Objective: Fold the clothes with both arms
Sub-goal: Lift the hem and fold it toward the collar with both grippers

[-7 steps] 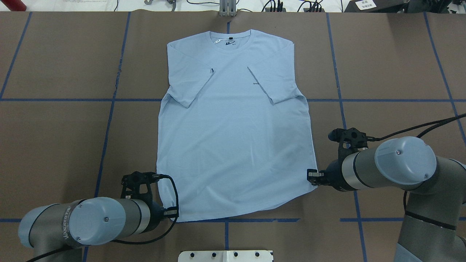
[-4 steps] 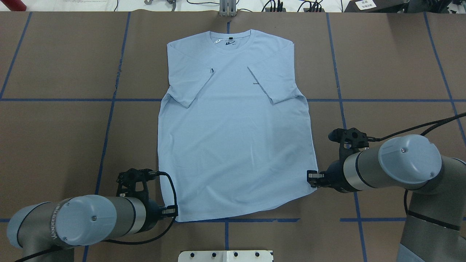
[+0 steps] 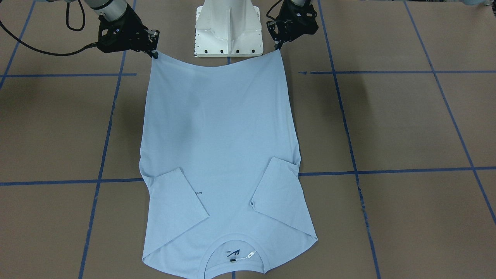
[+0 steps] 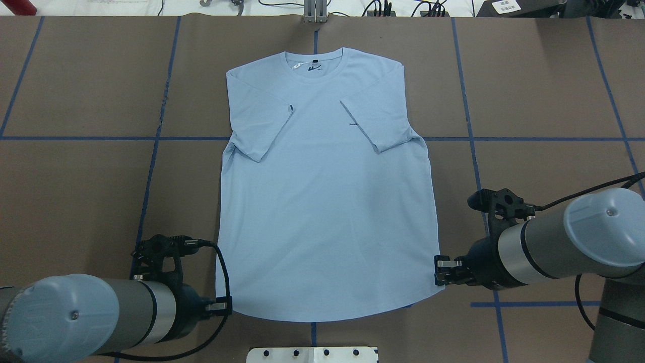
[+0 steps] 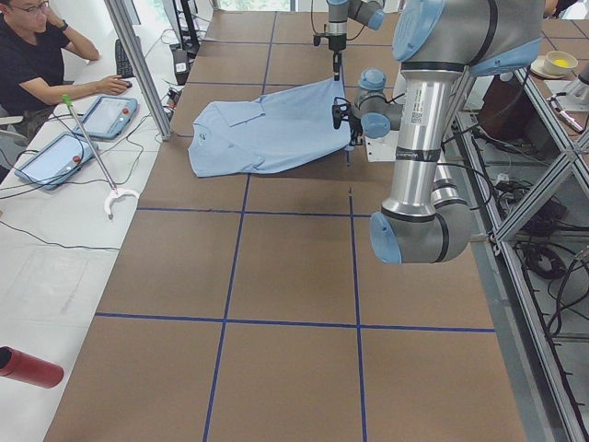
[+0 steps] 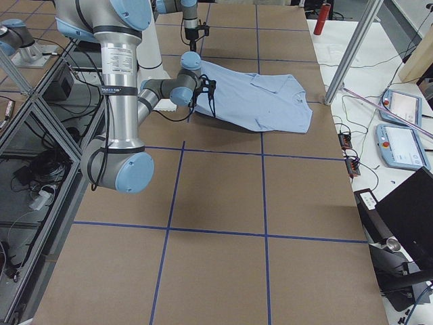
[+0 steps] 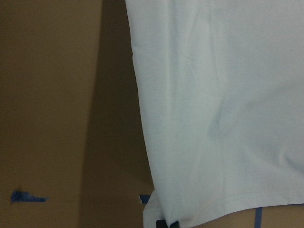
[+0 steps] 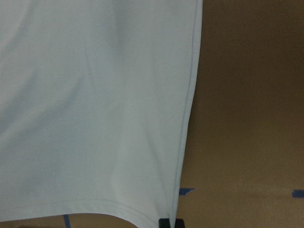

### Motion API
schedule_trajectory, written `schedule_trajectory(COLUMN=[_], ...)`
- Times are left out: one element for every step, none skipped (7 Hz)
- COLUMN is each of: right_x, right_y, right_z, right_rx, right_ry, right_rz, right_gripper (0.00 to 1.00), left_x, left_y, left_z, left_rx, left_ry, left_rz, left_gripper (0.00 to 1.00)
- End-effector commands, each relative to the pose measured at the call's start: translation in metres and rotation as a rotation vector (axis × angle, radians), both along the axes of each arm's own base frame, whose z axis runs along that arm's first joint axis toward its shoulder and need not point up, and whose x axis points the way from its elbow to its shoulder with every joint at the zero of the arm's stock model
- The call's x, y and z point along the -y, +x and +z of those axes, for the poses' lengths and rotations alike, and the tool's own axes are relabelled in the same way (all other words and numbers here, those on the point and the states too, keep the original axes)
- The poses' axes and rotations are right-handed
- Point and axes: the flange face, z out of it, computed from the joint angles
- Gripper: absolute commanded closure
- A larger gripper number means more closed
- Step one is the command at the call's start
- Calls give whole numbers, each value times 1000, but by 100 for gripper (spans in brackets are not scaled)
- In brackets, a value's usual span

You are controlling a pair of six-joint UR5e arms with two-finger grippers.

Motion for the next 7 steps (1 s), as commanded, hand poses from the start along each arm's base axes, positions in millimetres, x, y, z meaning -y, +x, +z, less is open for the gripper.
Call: schedule_trajectory(right_x=[-27,-32,-33,-27,-6,22,47], right_y=[18,28,27,24,22,19,19], right_z=[-6,-9,-12,-12,-11,-21,-27], right_rx=[18,23,44,48,50,72,84], right_ry=[-22,-21,-12,-6,2,13,22], right_rz=[-70,-75,-84,-72,-27,26,71], right_gripper=[100,100,100,100,100,100,100], left_x=[-38,-42,-37,-33,-4,13,36], left_y=[-21,-22,-23,-21,-29,-36,-39], left_z=[-23,-23,-21,-18,-16,-20,-16], left_rx=[3,21,37,53,60,54,74], left_ry=[-3,-5,42,82,109,111,128], left_rz=[86,95,117,130,86,46,12], left_gripper=[100,100,100,100,100,100,100])
